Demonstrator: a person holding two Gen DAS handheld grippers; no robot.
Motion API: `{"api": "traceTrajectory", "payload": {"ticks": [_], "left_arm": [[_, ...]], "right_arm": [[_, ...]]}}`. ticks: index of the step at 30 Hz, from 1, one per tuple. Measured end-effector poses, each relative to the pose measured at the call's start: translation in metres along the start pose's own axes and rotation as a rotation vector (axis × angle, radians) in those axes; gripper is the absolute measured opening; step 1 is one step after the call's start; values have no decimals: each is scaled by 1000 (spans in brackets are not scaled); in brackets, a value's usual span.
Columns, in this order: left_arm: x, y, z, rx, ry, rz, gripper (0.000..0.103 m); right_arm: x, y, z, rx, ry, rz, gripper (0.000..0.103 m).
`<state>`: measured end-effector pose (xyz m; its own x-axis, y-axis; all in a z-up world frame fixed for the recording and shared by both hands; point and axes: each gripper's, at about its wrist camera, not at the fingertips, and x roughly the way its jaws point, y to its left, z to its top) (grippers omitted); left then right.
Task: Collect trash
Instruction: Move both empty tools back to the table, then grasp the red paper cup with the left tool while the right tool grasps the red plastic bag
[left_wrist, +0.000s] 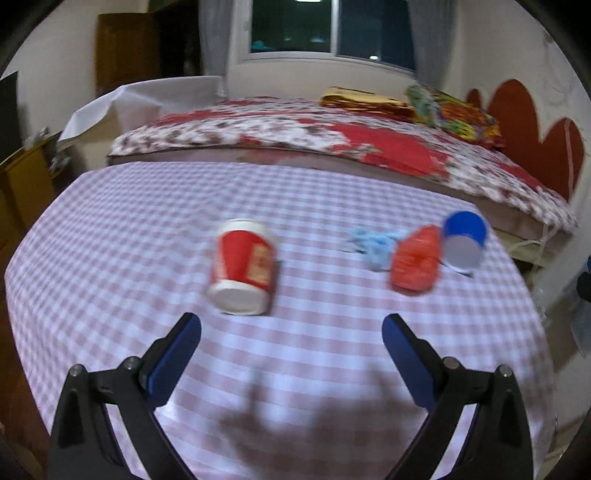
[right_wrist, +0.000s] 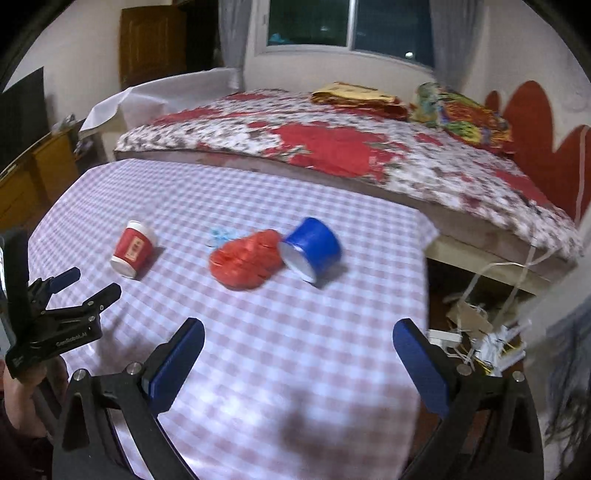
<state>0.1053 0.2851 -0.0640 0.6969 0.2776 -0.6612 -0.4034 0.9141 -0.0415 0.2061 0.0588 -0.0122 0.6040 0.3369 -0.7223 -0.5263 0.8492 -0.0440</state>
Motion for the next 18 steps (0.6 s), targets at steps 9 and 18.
{"api": "traceTrajectory", "payload": {"ticks": [9, 18], "left_arm": [[37, 42, 5, -50, 28, 50, 99], [73, 51, 16, -49, 59, 50, 98]], "right_arm": [[75, 33, 24, -1, 78, 58, 103], [140, 42, 38, 9, 141, 53, 103]]}}
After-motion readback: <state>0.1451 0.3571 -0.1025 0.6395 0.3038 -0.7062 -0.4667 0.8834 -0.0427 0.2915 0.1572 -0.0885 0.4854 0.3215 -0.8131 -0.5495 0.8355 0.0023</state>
